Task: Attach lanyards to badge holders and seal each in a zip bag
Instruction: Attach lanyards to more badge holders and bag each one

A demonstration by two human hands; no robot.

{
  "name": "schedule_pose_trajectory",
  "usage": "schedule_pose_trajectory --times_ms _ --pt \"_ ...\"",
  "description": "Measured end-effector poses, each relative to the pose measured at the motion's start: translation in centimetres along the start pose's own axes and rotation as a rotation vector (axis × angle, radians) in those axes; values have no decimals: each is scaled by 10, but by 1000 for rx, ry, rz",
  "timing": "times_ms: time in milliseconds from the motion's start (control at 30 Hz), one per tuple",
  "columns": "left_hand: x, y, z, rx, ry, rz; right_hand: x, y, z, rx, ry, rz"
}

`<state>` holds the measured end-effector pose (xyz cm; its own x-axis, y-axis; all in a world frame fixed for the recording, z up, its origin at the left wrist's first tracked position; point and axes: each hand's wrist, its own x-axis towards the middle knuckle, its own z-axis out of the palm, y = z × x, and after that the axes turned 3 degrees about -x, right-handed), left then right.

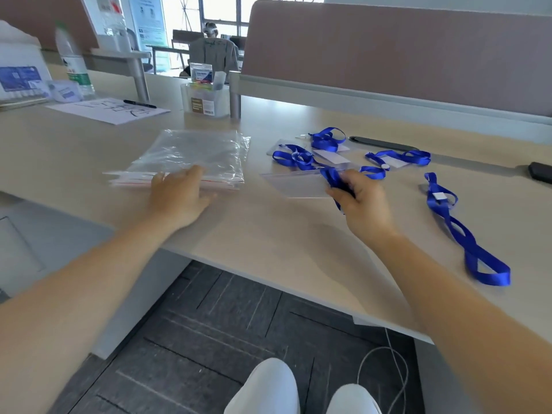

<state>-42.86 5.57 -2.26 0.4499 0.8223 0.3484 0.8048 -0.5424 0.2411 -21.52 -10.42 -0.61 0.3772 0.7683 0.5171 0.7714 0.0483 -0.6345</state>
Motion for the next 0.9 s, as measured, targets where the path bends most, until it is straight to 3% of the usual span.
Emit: schedule_pose_trajectory --times_ms 167,367,700,900 --pt "-4 1 4 -65 60 95 0 2 2 -4 7 9" --pt "1 -3 6 186 104 35 -5 6 -7 3 16 45" --pt "4 -14 5 251 127 88 -12 14 -15 38 31 66" --pt "-5 -4 6 50 225 198 -10 13 -7 48 11 72"
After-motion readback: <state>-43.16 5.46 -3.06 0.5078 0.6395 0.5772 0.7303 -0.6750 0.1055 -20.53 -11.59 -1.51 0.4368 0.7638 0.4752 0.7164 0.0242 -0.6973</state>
